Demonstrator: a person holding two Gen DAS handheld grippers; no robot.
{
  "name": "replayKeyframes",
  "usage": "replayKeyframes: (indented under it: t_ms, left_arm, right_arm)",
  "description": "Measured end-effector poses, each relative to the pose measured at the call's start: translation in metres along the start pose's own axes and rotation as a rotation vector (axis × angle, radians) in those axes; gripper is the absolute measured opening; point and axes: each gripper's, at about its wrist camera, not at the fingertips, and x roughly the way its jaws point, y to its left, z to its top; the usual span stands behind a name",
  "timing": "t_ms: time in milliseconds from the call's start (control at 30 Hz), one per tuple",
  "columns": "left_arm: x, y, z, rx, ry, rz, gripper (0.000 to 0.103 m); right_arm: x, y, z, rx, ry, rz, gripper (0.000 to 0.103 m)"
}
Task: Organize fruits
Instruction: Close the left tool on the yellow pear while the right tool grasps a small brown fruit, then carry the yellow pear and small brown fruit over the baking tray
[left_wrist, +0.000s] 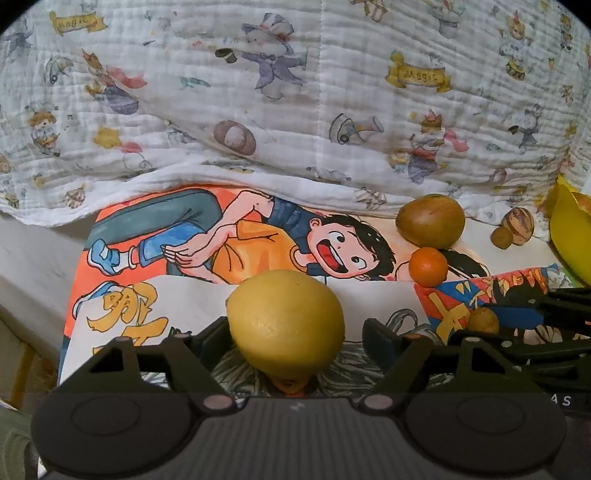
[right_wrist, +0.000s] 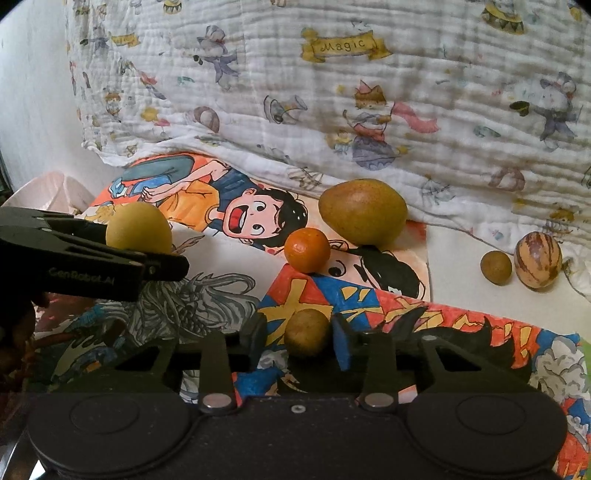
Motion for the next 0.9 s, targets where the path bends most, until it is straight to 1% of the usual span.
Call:
replayKeyframes:
  t_ms: [167, 267, 533, 767, 900]
  left_arm:
    - [0.001, 0.0, 0.0, 0.007, 0.005, 0.025, 0.071]
    - [0.001, 0.001, 0.002, 0.0, 0.008, 0.035, 0.066]
    - [0.0, -0.003, 0.002, 0.009, 0.018, 0.047, 0.065]
    - [-0.011, -0.007, -0.006, -0.005, 0.037, 0.01, 0.065]
    - [-0.022, -0.008, -0.01, -0.03, 0.04, -0.013, 0.065]
  right_arm:
    - [-0.001, 0.001, 0.0, -0.009, 0.004, -0.008, 0.03]
    - [-0.002, 0.002, 0.0, -0.018, 0.006, -0.007, 0.029]
    - [-0.006, 0.005, 0.002, -0.029, 0.012, 0.031, 0.029]
    - [-0.017, 0.01, 0.005, -0.047, -0.013, 0.073, 0.029]
    - [-0.028, 0.013, 0.006, -0.061, -0.03, 0.094, 0.029]
